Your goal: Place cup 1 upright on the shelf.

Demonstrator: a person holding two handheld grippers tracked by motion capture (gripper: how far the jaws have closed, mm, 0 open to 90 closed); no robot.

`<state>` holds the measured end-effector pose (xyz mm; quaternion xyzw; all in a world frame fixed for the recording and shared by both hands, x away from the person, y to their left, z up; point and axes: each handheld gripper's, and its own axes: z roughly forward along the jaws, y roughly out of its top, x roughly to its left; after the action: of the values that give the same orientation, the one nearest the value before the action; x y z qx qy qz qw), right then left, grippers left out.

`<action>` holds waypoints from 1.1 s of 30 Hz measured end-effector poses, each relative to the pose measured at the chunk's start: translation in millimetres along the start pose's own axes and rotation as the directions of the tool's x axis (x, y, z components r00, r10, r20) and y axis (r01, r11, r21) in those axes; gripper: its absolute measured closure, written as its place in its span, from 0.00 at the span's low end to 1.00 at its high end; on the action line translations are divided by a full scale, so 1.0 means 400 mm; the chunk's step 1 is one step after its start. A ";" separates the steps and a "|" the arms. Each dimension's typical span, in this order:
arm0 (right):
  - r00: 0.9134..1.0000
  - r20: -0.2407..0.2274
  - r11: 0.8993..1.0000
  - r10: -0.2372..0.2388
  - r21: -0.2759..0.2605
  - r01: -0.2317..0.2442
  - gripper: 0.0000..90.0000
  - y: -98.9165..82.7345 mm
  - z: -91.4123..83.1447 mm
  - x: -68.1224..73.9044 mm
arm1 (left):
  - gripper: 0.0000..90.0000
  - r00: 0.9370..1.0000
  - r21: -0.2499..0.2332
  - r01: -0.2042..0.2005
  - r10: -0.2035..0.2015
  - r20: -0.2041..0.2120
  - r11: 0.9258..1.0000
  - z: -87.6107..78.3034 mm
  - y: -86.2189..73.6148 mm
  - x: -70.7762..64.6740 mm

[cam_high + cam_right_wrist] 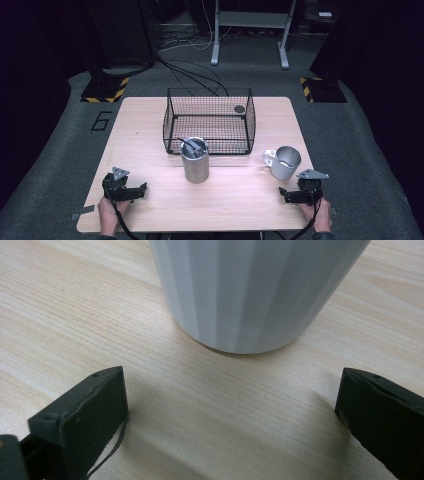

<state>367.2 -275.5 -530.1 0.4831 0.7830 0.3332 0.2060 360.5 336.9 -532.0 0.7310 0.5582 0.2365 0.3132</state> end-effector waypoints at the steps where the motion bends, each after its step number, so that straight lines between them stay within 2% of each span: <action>1: 1.000 0.000 1.000 -0.001 0.005 0.001 0.00 0.000 -0.001 0.000 | 0.00 1.000 -0.002 -0.014 0.014 0.003 1.000 0.002 0.002 0.002; 14: 1.000 -0.003 1.000 -0.003 0.005 0.003 0.00 0.001 0.000 -0.002 | 0.00 1.000 0.000 -0.008 0.008 -0.001 1.000 -0.002 -0.001 -0.002; 18: 1.000 -0.001 1.000 -0.003 0.005 0.003 0.00 0.001 0.000 -0.002 | 0.00 0.999 0.010 -0.038 0.038 -0.009 0.999 -0.012 0.002 -0.013; 24: 1.000 0.000 1.000 -0.003 0.005 0.003 0.00 0.001 0.001 -0.003 | 0.00 0.998 -0.017 -0.043 0.044 0.051 0.999 -0.044 0.026 -0.033; 28: 1.000 -0.002 1.000 0.003 0.004 -0.003 0.00 0.001 0.001 -0.002 | 0.00 0.995 -0.043 -0.072 0.075 0.066 0.996 -0.068 0.042 -0.065; 33: 1.000 0.012 1.000 0.011 0.001 -0.011 0.00 0.002 0.001 0.002 | 0.00 0.992 -0.075 -0.084 0.090 0.084 0.994 -0.088 0.062 -0.093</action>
<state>367.7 -274.5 -530.0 0.4894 0.7793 0.3311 0.2089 342.8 303.1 -489.6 0.7527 0.5026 0.2376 0.3528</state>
